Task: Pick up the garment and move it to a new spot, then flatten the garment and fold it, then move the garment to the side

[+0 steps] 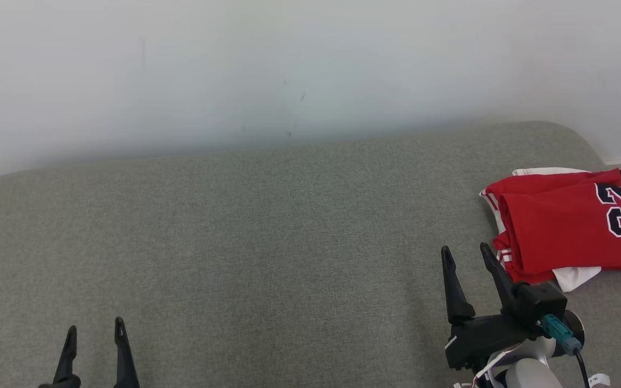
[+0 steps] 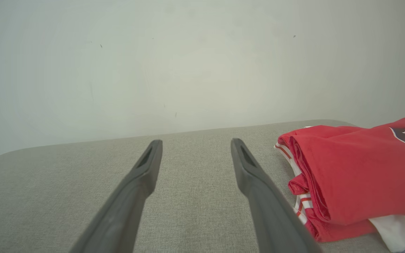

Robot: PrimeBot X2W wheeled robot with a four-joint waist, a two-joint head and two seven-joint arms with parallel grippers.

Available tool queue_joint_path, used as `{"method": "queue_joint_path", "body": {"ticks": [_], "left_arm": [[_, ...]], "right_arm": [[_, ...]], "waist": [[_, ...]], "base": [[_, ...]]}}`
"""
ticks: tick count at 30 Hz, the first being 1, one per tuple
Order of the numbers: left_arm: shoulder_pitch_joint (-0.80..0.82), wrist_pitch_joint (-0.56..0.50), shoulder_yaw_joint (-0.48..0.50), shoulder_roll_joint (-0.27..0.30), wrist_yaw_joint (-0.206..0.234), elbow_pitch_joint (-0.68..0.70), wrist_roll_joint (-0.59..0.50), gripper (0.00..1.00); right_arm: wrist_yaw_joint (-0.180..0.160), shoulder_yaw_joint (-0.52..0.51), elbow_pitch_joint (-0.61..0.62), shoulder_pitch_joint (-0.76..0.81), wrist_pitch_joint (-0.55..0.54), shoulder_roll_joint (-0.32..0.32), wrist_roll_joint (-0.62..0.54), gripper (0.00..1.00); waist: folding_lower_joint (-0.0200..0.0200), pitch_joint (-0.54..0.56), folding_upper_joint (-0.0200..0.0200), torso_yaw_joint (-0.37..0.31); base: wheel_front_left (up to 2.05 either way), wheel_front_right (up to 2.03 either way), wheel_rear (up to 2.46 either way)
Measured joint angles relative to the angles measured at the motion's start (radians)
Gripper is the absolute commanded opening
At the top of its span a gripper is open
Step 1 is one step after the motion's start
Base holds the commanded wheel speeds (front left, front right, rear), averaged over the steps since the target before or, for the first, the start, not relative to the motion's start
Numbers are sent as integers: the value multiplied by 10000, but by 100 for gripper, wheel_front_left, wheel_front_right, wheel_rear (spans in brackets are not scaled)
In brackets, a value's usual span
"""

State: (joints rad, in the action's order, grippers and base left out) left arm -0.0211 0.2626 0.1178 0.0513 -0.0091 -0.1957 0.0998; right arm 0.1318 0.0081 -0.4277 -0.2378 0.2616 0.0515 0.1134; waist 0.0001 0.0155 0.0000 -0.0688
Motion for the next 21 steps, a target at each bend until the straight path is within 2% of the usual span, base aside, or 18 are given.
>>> {"method": "queue_joint_path", "body": {"ticks": [21], "left_arm": [[-201, 0, -82, 2, 186, -123, 238, 100]], "right_arm": [[0, 115, -326, 110, 0, 0, -6, 100]], "waist": [[-1, -23, 0, 35]], "base": [[0, 0, 0]]}}
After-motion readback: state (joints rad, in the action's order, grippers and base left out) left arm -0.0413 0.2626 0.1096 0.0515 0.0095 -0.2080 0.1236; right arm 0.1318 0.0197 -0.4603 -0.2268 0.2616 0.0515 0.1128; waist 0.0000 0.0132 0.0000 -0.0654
